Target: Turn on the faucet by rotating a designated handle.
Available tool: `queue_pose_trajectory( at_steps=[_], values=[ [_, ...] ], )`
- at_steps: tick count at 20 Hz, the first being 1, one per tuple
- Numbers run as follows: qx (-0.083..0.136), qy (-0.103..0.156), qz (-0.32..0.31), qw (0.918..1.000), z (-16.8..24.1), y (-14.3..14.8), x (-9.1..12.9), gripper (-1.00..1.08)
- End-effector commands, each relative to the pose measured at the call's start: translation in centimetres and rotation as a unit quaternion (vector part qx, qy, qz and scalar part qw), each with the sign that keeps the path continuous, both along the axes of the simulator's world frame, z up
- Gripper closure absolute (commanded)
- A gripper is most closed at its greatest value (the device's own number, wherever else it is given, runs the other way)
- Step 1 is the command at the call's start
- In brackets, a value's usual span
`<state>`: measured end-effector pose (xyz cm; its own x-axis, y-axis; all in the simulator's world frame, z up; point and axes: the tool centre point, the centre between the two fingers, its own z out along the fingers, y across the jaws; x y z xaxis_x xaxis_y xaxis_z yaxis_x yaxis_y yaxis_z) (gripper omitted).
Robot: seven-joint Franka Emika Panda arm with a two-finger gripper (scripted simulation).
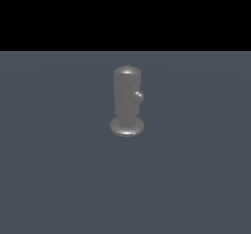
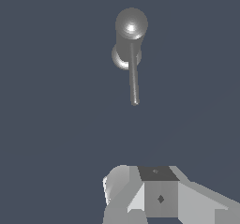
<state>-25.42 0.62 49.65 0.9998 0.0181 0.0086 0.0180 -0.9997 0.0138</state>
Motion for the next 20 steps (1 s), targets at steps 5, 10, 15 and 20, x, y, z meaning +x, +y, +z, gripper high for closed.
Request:
queue_pose_trajectory(
  at_steps=[5,10,15,20],
  values=[
    [0.0,0.0,0.0,1.0,-0.4,0.0,0.1,1.08],
    [0.0,0.0,0.001,1.0,-2.0,0.2,0.4,1.08],
    [0.001,0.001,0.003,1.0,-4.8,0.4,0.9,1.08],
    [0.002,0.001,0.006,1.0,-8.7,0.7,1.7,1.08]
  ],
)
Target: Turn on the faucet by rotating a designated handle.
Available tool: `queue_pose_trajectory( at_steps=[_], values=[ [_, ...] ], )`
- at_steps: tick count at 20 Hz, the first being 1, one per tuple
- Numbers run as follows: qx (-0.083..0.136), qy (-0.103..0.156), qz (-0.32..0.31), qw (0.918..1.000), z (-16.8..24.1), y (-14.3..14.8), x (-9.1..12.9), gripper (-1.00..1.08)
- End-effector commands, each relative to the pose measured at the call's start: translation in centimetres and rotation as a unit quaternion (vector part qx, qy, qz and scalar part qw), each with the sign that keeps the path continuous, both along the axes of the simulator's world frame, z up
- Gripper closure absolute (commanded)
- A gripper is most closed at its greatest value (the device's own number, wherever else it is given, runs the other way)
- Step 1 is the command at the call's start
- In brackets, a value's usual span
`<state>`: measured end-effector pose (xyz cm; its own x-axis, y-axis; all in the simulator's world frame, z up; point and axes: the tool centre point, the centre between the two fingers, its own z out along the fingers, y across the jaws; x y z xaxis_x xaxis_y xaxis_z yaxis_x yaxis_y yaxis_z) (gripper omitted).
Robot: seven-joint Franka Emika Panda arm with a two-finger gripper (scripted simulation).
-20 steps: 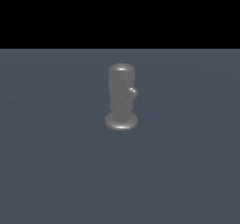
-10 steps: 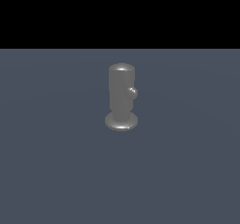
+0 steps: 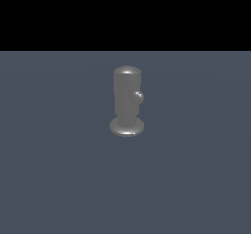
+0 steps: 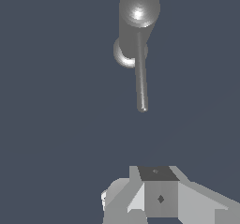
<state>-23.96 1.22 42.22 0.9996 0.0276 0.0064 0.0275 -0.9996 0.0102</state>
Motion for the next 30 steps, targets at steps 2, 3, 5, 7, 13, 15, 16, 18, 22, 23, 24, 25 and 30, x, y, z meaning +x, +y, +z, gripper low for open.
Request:
queue_pose_trajectory(
  at_steps=[2,3,5,7,13,15,16,18,22,23,24,25,30],
  values=[
    [0.001,0.001,0.002,1.0,-3.0,0.3,0.6,1.08],
    [0.001,0.001,0.003,1.0,-3.9,0.3,0.7,1.08],
    [0.001,0.001,0.004,1.0,-5.7,0.5,1.1,1.08],
    [0.002,0.001,0.005,1.0,-7.3,0.6,1.4,1.08],
    [0.003,0.002,0.008,1.0,-12.1,1.1,2.5,1.08],
    [0.003,0.002,0.009,0.9999,-13.6,1.2,2.8,1.08],
    [0.003,0.002,0.01,0.9999,-14.3,1.3,3.0,1.08],
    [0.004,0.003,0.011,0.9999,-15.6,1.4,3.3,1.08],
    [0.004,0.003,0.012,0.9999,-17.6,1.6,3.8,1.08],
    [0.004,0.003,0.012,0.9999,-18.0,1.7,4.0,1.08],
    [0.005,0.003,0.013,0.9999,-18.4,1.7,4.1,1.08],
    [0.005,0.003,0.013,0.9999,-18.8,1.8,4.2,1.08],
    [0.005,0.003,0.014,0.9999,-19.9,1.9,4.5,1.08]
  ],
)
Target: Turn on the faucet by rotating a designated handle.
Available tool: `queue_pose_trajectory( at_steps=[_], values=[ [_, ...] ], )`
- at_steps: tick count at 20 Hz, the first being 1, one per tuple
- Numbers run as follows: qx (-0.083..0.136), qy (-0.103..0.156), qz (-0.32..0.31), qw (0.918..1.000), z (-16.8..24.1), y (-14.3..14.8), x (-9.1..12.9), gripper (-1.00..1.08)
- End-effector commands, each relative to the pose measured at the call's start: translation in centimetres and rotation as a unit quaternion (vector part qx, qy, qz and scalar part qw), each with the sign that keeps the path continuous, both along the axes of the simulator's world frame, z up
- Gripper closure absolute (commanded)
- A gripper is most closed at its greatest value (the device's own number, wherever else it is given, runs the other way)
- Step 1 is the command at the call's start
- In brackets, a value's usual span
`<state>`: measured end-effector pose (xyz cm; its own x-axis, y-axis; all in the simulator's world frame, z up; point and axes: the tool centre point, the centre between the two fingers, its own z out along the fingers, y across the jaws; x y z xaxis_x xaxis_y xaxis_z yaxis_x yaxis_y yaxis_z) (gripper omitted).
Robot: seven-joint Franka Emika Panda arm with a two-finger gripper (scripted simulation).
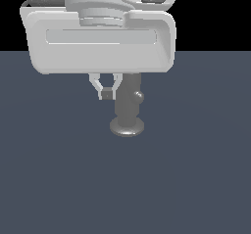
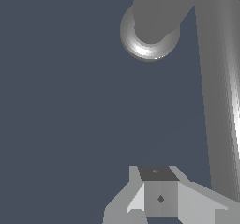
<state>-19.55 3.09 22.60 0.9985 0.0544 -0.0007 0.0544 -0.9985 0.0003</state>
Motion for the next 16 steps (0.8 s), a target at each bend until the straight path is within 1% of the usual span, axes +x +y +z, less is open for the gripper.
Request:
queue_pose_trajectory(
  at_steps=[1,8,16],
  values=[
    [0.0,0.0,0.0,1.0,-0.4,0.1,0.2,1.08],
    [0.0,0.0,0.0,1.0,-0.6,0.1,0.2,1.08],
    [0.0,0.0,0.0,1.0,-0.6,-3.8,1.1,1.08]
  ],
)
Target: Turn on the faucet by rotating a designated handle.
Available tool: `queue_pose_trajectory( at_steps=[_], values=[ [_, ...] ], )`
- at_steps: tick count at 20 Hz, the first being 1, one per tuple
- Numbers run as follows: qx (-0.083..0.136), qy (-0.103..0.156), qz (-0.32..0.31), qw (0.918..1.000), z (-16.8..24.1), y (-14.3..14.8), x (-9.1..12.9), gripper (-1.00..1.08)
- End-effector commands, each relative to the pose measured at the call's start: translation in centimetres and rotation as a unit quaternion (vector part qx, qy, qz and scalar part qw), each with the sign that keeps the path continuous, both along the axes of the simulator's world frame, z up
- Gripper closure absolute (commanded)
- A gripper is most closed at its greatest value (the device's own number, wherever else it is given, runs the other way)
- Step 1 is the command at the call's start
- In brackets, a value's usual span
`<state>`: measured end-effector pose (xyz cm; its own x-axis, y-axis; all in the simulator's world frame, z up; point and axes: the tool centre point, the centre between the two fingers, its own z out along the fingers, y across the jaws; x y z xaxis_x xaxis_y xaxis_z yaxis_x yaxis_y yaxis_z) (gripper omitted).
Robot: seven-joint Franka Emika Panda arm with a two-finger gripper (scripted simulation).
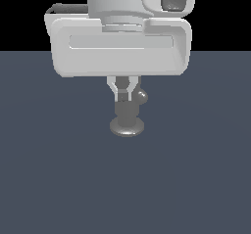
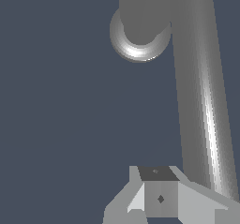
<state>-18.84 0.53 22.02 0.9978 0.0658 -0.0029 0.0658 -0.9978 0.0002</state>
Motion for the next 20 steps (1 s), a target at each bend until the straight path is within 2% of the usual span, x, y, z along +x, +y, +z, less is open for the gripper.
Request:
queue_pose_trajectory(
  at_steps=[1,20],
  values=[
    [0.0,-0.001,-0.005,1.0,0.0,-1.7,0.5,1.08],
    [0.0,-0.001,-0.005,1.0,0.0,-10.5,2.5,1.08]
  ],
)
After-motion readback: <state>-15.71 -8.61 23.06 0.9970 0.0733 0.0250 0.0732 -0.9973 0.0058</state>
